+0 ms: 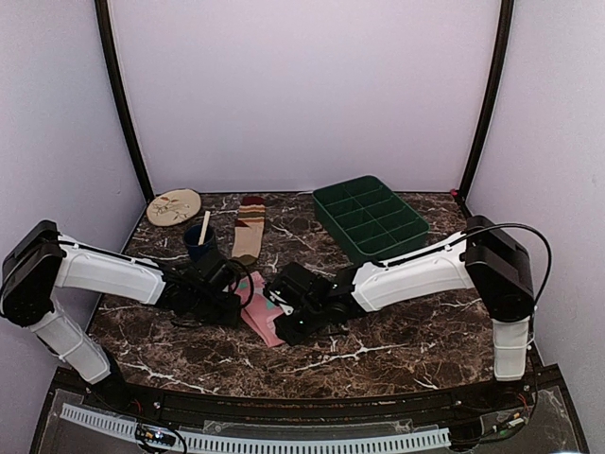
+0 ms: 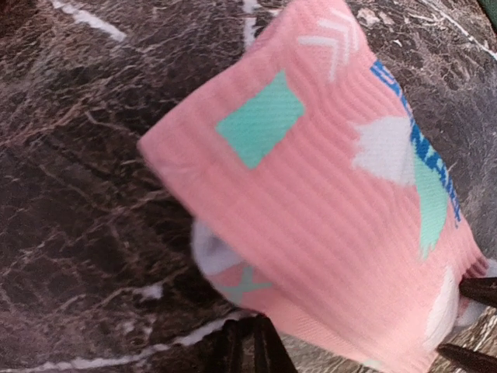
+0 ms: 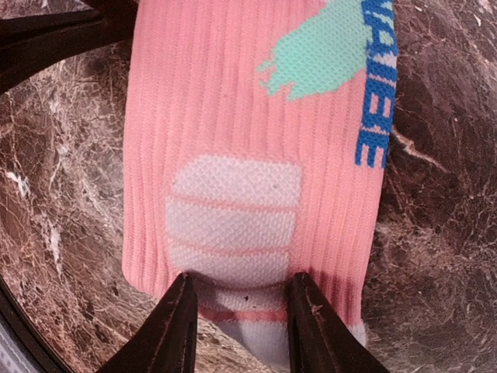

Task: Roll the socks
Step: Smooth out the sock at the center of the board.

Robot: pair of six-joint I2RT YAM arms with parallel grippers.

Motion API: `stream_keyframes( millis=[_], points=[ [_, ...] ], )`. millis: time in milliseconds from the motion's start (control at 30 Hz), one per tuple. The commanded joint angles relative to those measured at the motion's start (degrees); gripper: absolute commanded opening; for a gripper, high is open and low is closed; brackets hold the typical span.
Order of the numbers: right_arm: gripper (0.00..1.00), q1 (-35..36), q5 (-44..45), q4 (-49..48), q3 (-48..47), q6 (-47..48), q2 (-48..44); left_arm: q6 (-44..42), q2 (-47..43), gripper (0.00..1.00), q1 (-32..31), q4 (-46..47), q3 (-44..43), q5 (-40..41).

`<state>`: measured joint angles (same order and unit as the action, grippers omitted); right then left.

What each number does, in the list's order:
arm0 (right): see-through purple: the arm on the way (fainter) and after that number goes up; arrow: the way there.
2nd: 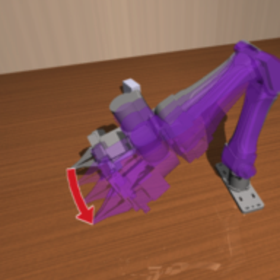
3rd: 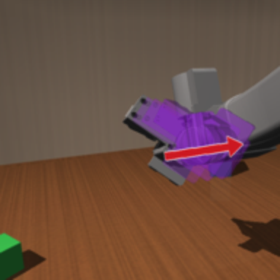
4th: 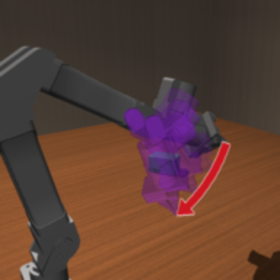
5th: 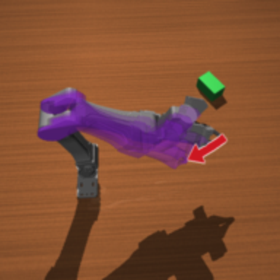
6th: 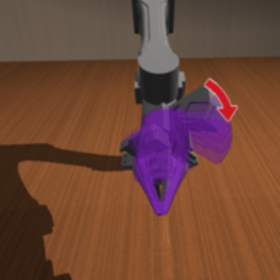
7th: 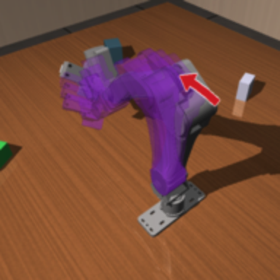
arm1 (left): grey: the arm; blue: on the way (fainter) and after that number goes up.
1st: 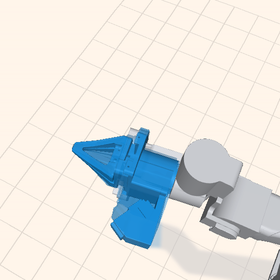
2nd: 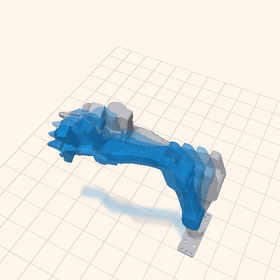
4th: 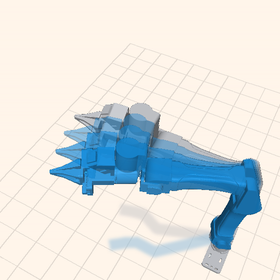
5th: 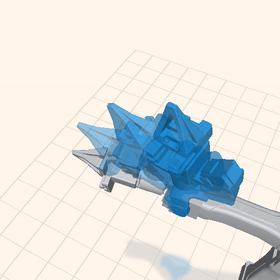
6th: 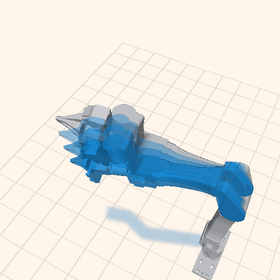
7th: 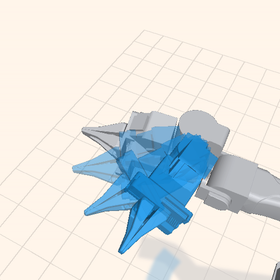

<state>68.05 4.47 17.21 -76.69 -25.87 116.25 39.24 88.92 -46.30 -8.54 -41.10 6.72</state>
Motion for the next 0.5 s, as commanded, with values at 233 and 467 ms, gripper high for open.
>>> stream_keyframes(
  millis=[233,467],
  points=[
    [0.37,1.9,-0.8,-1.2,2.8,-0.8,1.1,6.9,-10.5,0.34,0.2,-11.1,1.3,4.5],
    [0.37,3.0,-0.3,-1.2,3.2,-1.3,0.7,10.9,-6.5,0.22,0.2,-11.5,3.0,0.6]
  ],
)
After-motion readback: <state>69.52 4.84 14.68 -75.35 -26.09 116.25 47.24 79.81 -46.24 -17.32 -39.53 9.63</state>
